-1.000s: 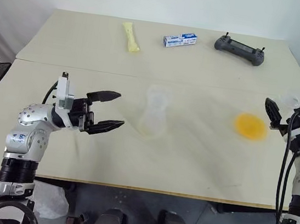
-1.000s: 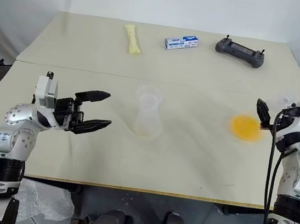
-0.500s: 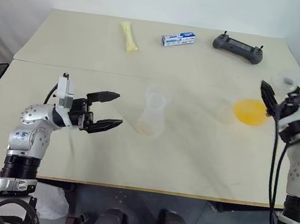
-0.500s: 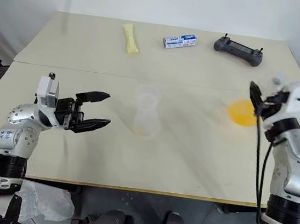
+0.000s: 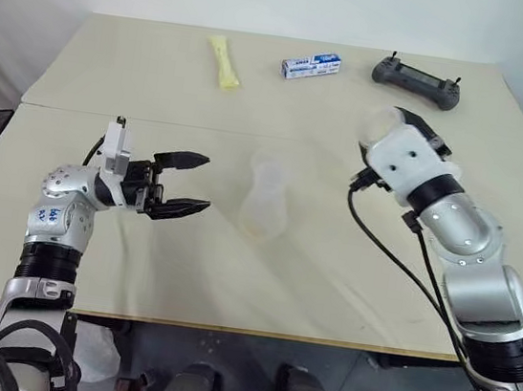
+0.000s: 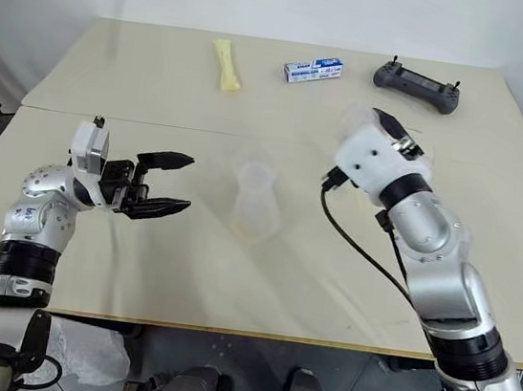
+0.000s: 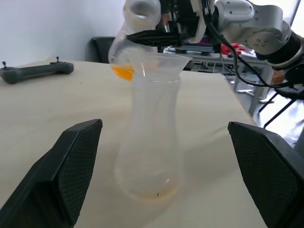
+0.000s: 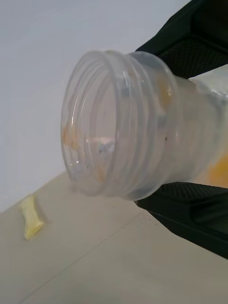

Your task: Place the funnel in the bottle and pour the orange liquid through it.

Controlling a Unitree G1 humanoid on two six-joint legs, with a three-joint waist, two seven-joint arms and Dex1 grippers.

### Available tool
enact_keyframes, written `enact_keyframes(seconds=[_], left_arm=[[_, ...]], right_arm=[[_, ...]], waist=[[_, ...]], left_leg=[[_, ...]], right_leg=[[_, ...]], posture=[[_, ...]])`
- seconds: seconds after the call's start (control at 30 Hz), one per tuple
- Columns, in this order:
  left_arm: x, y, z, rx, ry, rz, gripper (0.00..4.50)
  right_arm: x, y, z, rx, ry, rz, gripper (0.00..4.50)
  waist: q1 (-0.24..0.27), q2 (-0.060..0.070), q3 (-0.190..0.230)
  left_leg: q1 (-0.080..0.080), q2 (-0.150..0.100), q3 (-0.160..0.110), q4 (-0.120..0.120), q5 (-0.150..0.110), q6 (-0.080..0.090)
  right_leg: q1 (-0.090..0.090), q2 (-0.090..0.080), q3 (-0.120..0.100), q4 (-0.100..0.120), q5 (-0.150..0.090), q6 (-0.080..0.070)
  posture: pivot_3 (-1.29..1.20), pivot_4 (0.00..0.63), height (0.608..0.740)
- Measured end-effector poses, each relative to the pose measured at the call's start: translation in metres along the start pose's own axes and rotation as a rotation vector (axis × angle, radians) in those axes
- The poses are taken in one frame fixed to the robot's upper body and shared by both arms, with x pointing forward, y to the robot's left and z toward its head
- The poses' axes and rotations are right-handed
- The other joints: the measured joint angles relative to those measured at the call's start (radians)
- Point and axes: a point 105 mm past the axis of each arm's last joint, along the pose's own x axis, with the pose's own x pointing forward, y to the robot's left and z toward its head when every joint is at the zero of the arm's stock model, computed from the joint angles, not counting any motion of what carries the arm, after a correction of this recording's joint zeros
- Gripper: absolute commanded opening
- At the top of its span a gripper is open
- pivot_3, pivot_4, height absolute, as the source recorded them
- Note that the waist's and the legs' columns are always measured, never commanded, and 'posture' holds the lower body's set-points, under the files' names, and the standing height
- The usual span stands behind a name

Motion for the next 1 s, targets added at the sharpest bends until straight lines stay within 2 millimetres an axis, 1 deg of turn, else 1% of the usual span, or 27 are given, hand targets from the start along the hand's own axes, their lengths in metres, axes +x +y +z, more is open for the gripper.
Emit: enact_keyframes(seconds=[0.2,0.37,0.63,0.77,0.93,1.0], left_arm=[[0.002,-0.001,-0.002,-0.004,0.000,-0.011,4.50],[0.004,-0.001,-0.002,-0.006,-0.005,-0.014,4.50],[0.007,-0.001,-0.003,-0.009,-0.018,-0.013,4.50],[0.008,-0.002,-0.003,-0.009,-0.019,-0.014,4.50],[0.008,-0.002,-0.003,-0.010,-0.022,-0.015,4.50],[0.008,-0.002,-0.003,-0.010,-0.022,-0.015,4.50]], right_arm=[[0.010,0.006,0.027,-0.186,-0.068,0.023,2.48],[0.013,0.020,0.045,-0.338,-0.151,0.074,2.48],[0.016,0.027,0.050,-0.438,-0.182,0.084,2.48],[0.018,0.027,0.049,-0.518,-0.187,0.072,2.48],[0.021,0.032,0.049,-0.574,-0.207,0.072,2.48],[0.020,0.033,0.052,-0.601,-0.225,0.070,2.48]], waist=[[-0.001,0.000,0.000],[0.001,0.000,0.000],[-0.003,-0.001,0.000],[-0.002,-0.001,0.000],[-0.003,-0.001,0.000],[-0.003,-0.001,0.000]], left_leg=[[0.000,0.000,0.000,0.000,0.000,0.000],[0.000,0.000,0.000,0.000,0.000,0.000],[0.000,0.001,0.000,-0.001,0.000,0.000],[0.000,0.001,0.000,-0.001,0.000,0.000],[0.000,0.001,0.000,-0.001,0.000,0.000],[0.000,0.001,0.000,-0.001,0.000,0.000]], right_leg=[[0.000,0.000,0.000,0.000,0.000,0.000],[0.000,0.000,0.000,0.000,0.000,0.000],[0.000,0.001,0.000,0.000,0.000,0.000],[0.000,0.000,0.000,0.000,0.000,0.000],[0.000,0.000,0.000,0.000,0.000,0.000],[0.000,0.001,0.000,0.000,0.000,0.000]], posture=[[0.00,0.150,0.740],[0.00,0.150,0.740],[0.00,0.150,0.740],[0.00,0.150,0.740],[0.00,0.150,0.740],[0.00,0.150,0.740]])
